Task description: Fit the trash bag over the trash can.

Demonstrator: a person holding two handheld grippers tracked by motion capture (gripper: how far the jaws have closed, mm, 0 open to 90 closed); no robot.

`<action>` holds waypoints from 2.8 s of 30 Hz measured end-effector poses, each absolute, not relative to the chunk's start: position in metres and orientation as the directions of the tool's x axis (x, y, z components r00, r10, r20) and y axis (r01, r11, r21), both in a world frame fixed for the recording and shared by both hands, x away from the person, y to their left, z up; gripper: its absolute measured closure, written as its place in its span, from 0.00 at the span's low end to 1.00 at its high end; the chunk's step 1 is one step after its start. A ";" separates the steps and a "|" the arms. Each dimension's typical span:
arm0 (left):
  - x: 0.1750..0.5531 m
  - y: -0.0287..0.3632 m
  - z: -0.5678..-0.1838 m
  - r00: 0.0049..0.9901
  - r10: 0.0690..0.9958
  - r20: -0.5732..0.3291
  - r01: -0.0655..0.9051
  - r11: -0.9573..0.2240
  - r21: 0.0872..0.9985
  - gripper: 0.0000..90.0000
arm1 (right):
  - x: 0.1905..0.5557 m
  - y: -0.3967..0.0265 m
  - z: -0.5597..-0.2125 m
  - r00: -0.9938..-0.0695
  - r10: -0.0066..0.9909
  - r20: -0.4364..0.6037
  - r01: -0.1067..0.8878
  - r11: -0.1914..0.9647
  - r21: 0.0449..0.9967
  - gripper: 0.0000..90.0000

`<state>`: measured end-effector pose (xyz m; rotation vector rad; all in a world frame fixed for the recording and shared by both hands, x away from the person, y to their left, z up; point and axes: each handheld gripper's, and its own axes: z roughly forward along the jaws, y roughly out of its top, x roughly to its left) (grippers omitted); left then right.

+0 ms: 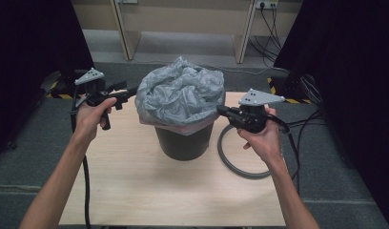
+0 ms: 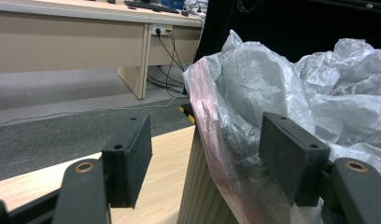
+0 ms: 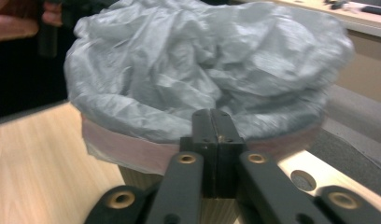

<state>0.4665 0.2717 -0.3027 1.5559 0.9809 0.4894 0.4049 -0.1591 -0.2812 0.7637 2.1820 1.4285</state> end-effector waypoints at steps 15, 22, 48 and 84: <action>0.465 0.276 -0.299 0.563 0.794 -0.229 0.313 0.051 0.948 0.35 | 0.413 -0.166 -0.321 -0.724 0.685 0.082 0.277 0.180 0.944 0.51; 0.468 0.272 -0.302 0.572 0.787 -0.232 0.320 0.046 0.946 0.35 | 0.418 -0.171 -0.318 -0.786 0.615 0.062 0.237 0.208 0.949 0.85; 0.466 0.281 -0.303 0.564 0.787 -0.251 0.319 0.073 0.945 0.34 | 0.481 -0.173 -0.368 -0.710 0.704 -0.014 0.344 0.365 0.865 1.00; 0.492 0.241 -0.295 0.577 0.801 -0.161 0.332 -0.050 0.942 0.84 | 0.446 -0.185 -0.306 -0.632 0.770 0.089 0.266 0.108 0.958 0.47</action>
